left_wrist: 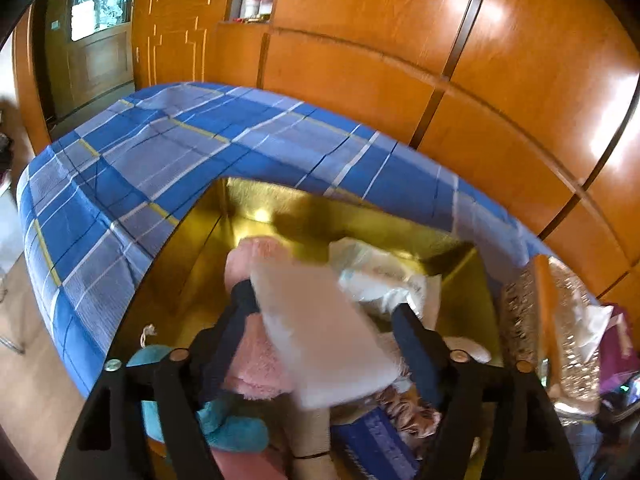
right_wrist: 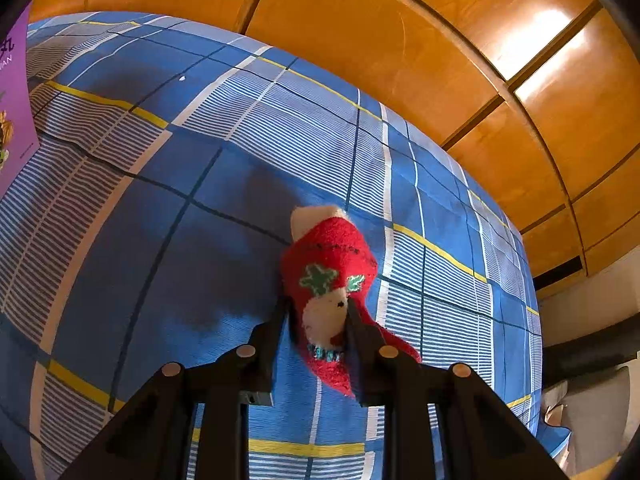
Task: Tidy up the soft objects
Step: 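Carry the white pad with the left tool into the gold tray and release while the right holds the sock, then carry the red Christmas sock with the right tool into the gold tray and release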
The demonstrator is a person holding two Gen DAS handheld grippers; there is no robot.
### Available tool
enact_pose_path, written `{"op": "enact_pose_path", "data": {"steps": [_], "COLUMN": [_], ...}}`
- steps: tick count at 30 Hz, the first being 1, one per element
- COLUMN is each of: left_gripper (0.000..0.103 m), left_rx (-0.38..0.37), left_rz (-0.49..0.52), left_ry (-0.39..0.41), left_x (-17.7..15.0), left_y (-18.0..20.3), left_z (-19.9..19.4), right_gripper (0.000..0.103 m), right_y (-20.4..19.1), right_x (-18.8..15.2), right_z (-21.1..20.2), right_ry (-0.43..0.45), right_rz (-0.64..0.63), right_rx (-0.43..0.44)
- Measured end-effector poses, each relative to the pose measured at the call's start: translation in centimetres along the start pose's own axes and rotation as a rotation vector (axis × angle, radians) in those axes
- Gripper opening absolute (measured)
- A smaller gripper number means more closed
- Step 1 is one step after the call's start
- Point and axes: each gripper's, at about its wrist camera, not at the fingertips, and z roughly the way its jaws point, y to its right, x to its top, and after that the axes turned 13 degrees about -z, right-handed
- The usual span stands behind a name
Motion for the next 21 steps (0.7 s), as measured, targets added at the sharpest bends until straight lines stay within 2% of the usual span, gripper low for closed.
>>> {"op": "enact_pose_path", "data": {"steps": [1,2,7,12,21], "left_gripper": [0.088,0.090,0.093,0.094,0.100], "left_rx": [0.003,0.006,0.028,0.017,-0.010], "left_rz": [-0.001,0.002,0.070,0.135,0.177], "left_ry": [0.005,0.011,0.061,0.113,0.149], "left_x": [-0.3,-0.5,-2.4,-4.4,-6.7], "left_y": [-0.2,-0.3,0.0,0.7,1.9], "left_z": [-0.1,-0.2,-2.1,-4.8,-8.0], "right_gripper": [0.024,0.024,0.024,0.024,0.024], "right_y": [0.0,0.0,-0.1,-0.1,-0.2], "right_x": [0.0,0.0,0.0,0.0,0.0], "right_z": [0.0,0.0,0.1,0.0,-0.1], "right_ry": [0.000,0.000,0.000,0.000,-0.001], "right_rz": [0.000,-0.001,-0.001,-0.001,-0.004], "right_rx": [-0.001,-0.001,-0.002,-0.003,-0.007]}}
